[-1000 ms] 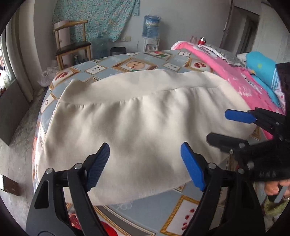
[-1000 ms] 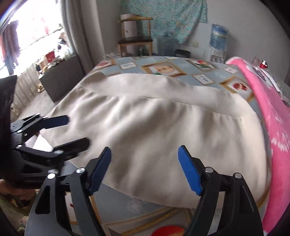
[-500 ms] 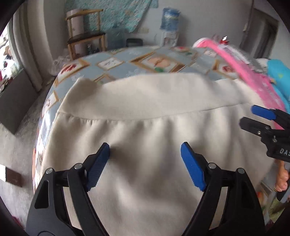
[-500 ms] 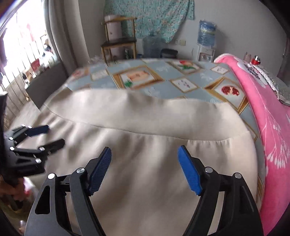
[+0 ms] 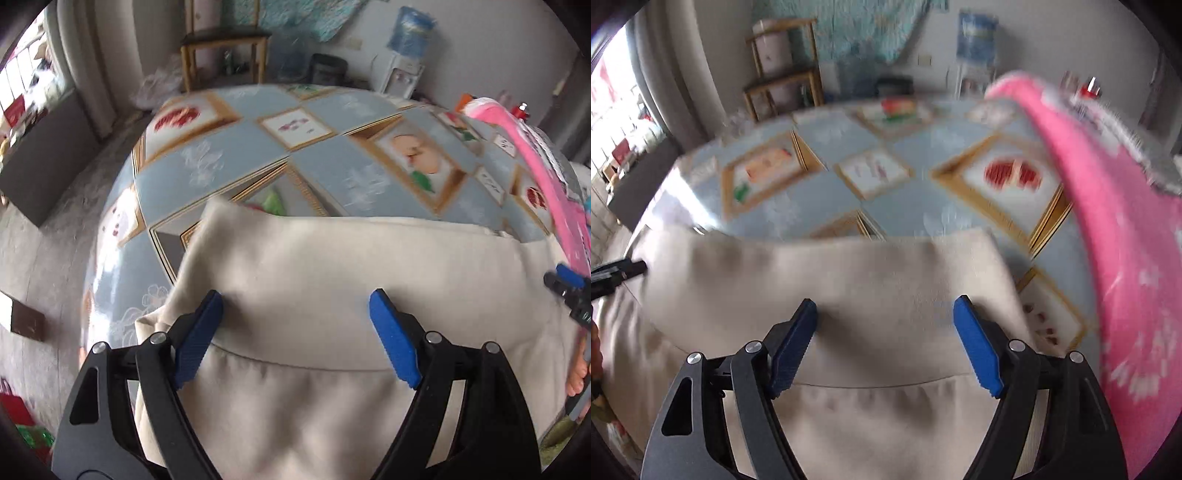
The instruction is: Fold large clothes
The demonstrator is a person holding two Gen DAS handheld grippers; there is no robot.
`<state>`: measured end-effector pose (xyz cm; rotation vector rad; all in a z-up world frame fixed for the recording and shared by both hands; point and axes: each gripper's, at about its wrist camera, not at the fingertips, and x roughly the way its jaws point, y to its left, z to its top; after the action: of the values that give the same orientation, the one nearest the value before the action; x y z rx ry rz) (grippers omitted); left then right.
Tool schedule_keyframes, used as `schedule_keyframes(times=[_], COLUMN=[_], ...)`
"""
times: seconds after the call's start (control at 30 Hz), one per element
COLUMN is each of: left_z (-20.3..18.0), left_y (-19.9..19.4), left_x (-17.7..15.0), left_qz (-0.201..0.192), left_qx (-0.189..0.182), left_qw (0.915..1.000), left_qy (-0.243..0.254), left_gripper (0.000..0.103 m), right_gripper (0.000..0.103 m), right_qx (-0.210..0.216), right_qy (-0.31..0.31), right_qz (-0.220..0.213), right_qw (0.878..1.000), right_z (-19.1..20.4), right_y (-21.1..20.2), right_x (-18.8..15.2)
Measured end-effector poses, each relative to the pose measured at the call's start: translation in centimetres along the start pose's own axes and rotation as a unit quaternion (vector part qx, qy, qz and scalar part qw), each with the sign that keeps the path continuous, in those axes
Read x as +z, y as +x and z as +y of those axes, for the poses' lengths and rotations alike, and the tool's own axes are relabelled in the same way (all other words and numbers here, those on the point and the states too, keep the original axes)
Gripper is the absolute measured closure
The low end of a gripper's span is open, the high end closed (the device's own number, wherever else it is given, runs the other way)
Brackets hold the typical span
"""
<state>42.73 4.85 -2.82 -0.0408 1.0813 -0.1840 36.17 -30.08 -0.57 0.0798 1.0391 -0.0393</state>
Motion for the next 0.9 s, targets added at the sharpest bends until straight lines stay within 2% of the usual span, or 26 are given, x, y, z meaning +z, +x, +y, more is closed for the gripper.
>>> schedule_keyframes(times=[0.03,0.07,0.17,0.23,0.3,0.4,0.47,0.53,0.6,0.7,0.77,0.83,0.9], left_z=[0.2,0.3,1.4,2.5,3.6,5.0,5.7,5.8,5.7,4.6,3.8,3.1,2.9], left_y=[-0.2,-0.5,-2.5,-3.9,-4.3,-2.4,-2.8,-4.4,-7.1,-11.2,-12.5,-12.3,-9.9], left_x=[0.1,0.1,-0.2,-0.9,-1.8,-2.5,-2.9,-3.5,-4.7,-7.8,-9.9,-11.9,-13.9], left_qz=[-0.007,-0.008,-0.029,-0.038,-0.033,0.002,-0.008,-0.023,-0.049,-0.079,-0.079,-0.069,-0.029], left_qx=[-0.003,-0.005,-0.012,-0.023,-0.017,0.007,0.001,-0.007,-0.014,-0.031,-0.044,-0.045,-0.02], left_qw=[1.0,1.0,0.9994,0.9988,0.9991,0.9995,0.9987,0.9979,0.9975,0.9964,0.9956,0.9958,0.9987], left_qy=[-0.001,0.002,-0.012,-0.019,-0.021,-0.029,-0.05,-0.06,-0.048,-0.006,0.023,0.039,0.038], left_gripper=[0.025,0.025,0.025,0.025,0.025,0.025,0.024,0.025,0.025,0.025,0.025,0.021,0.021], right_gripper=[0.029,0.029,0.03,0.03,0.03,0.03,0.03,0.03,0.03,0.029,0.029,0.029,0.029], right_qx=[0.026,0.033,0.014,0.037,0.041,0.025,0.021,0.023,0.029,0.049,0.051,0.029,0.01], right_qy=[0.016,0.018,0.022,0.041,0.048,0.039,0.036,0.043,0.047,0.043,0.035,0.022,0.028], right_qz=[-0.001,0.003,-0.022,-0.039,-0.048,-0.006,0.004,-0.007,-0.03,-0.058,-0.051,-0.034,-0.016], right_qw=[1.0,0.999,0.999,0.998,0.997,0.999,0.999,0.999,0.998,0.996,0.997,0.999,0.999], right_z=[-0.9,-1.2,-1.6,-2.3,-3.1,-3.4,-3.6,-3.4,-3.3,-2.0,-0.9,0.5,0.7], right_y=[0.2,0.0,-2.6,-4.7,-5.7,-3.5,-2.6,-4.3,-6.8,-10.9,-11.3,-10.2,-8.4], right_x=[0.0,0.1,0.0,-1.1,-2.1,-3.8,-4.1,-4.5,-5.3,-8.4,-10.5,-12.9,-14.3])
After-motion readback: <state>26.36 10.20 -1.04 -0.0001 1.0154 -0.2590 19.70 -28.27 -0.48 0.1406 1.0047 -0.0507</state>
